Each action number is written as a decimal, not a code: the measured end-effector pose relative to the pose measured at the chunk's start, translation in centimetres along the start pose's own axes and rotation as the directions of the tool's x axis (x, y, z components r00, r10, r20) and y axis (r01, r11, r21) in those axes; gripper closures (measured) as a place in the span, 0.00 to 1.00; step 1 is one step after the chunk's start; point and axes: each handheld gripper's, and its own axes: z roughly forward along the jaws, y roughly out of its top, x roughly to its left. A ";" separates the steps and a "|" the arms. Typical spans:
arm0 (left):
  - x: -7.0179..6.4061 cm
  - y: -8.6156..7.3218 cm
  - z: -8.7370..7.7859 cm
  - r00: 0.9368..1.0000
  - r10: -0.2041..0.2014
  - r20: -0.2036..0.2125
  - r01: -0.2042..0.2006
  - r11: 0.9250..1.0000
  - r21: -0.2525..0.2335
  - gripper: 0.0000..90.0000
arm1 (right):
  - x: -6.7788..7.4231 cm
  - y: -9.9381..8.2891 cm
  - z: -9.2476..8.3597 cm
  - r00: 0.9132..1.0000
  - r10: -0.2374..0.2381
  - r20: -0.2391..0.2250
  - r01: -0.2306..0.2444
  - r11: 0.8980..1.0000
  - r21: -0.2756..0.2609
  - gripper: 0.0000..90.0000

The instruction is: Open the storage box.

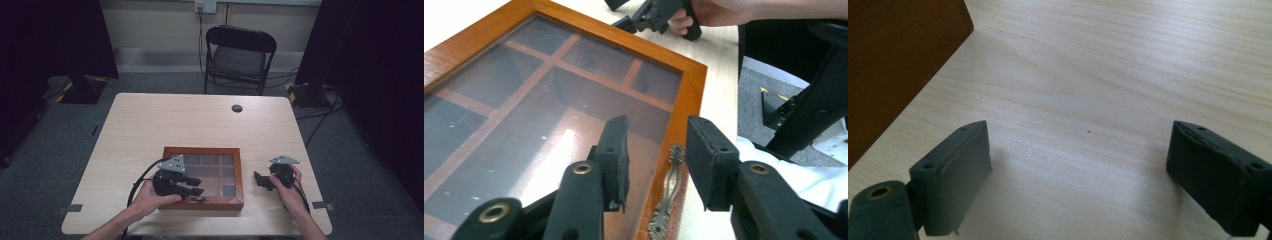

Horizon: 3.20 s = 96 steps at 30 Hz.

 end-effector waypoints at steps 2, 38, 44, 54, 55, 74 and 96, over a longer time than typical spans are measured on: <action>-0.3 -0.2 0.1 1.000 0.005 0.007 -0.005 1.000 0.003 0.71 | 0.0 0.0 0.0 1.000 -0.002 0.000 0.002 1.000 0.001 0.11; -0.6 -1.1 1.5 1.000 0.005 0.013 -0.006 0.997 0.079 0.90 | 0.0 0.0 0.0 1.000 0.000 -0.001 0.000 1.000 0.000 0.11; 0.0 -1.0 1.5 0.998 -0.049 0.041 0.045 0.995 0.083 0.90 | 0.0 0.0 0.0 1.000 0.000 -0.001 0.000 1.000 0.000 0.11; 0.0 -0.7 1.4 0.997 -0.061 0.051 0.057 0.994 0.090 0.90 | 0.0 0.0 0.0 1.000 0.000 -0.001 0.000 1.000 0.000 0.11; 0.0 -0.5 1.3 0.997 -0.058 0.051 0.053 0.994 0.094 0.90 | 0.0 0.0 0.0 1.000 0.000 -0.001 0.000 1.000 0.000 0.11; 0.1 1.2 -0.2 0.995 -0.071 0.067 0.068 0.996 0.056 0.90 | 0.0 0.0 0.0 1.000 0.000 -0.001 0.000 1.000 0.001 0.11; 0.1 2.2 -0.9 0.994 -0.091 0.064 0.089 0.995 0.034 0.90 | 0.0 0.0 0.0 1.000 -0.001 -0.002 0.001 1.000 0.001 0.11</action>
